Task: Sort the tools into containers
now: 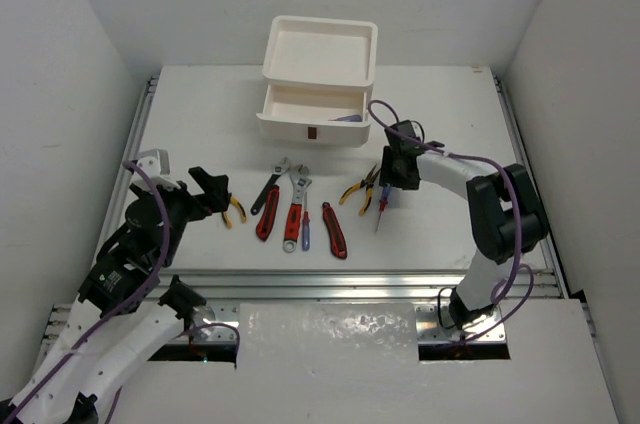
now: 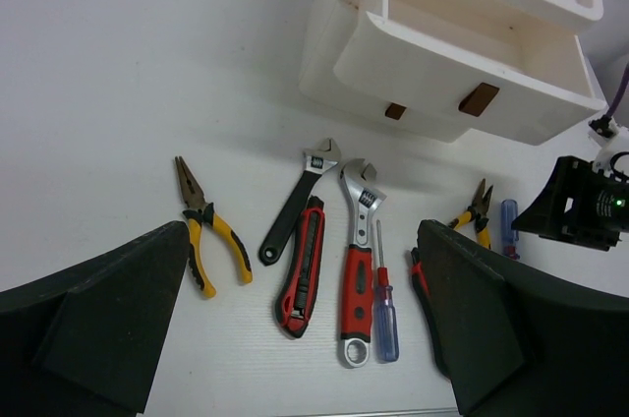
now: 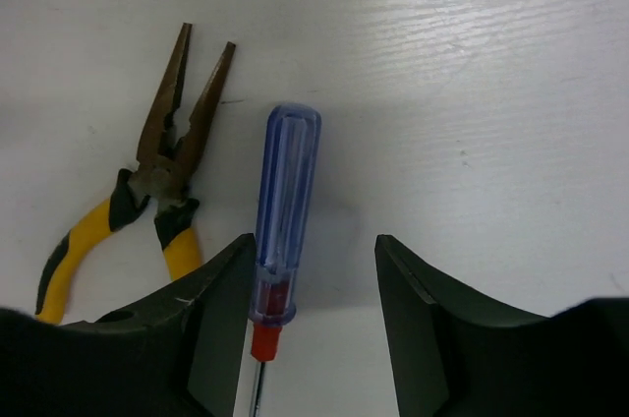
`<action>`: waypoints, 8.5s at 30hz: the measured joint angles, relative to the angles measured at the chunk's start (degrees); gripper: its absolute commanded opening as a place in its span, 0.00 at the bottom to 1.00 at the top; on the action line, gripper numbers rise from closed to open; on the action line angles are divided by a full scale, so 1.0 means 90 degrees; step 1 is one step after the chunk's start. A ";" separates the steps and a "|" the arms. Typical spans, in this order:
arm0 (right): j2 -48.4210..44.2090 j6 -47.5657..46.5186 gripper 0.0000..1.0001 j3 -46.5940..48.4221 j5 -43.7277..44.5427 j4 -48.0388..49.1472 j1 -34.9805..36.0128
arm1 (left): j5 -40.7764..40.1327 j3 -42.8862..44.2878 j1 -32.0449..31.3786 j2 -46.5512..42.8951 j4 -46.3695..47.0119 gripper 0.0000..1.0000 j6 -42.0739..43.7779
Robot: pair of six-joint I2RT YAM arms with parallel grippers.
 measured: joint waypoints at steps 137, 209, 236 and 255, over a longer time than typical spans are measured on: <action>0.1345 -0.6334 0.16 0.5829 -0.1588 -0.0155 0.2023 | -0.0024 -0.0100 0.0056 -0.0440 0.0053 1.00 0.0022; 0.0755 -0.0857 0.50 0.2924 -0.0580 0.1071 0.1443 | 0.0124 -0.0119 0.0097 -0.0391 0.0141 1.00 0.0068; 0.0918 -0.0481 0.00 0.3439 -0.0328 0.1171 0.1620 | 0.0172 -0.0124 0.0097 -0.0406 0.0146 1.00 0.0117; 0.1909 -0.0323 0.00 0.5071 -0.0338 0.0493 0.1693 | 0.0219 -0.0131 0.0097 -0.0406 0.0189 1.00 0.0119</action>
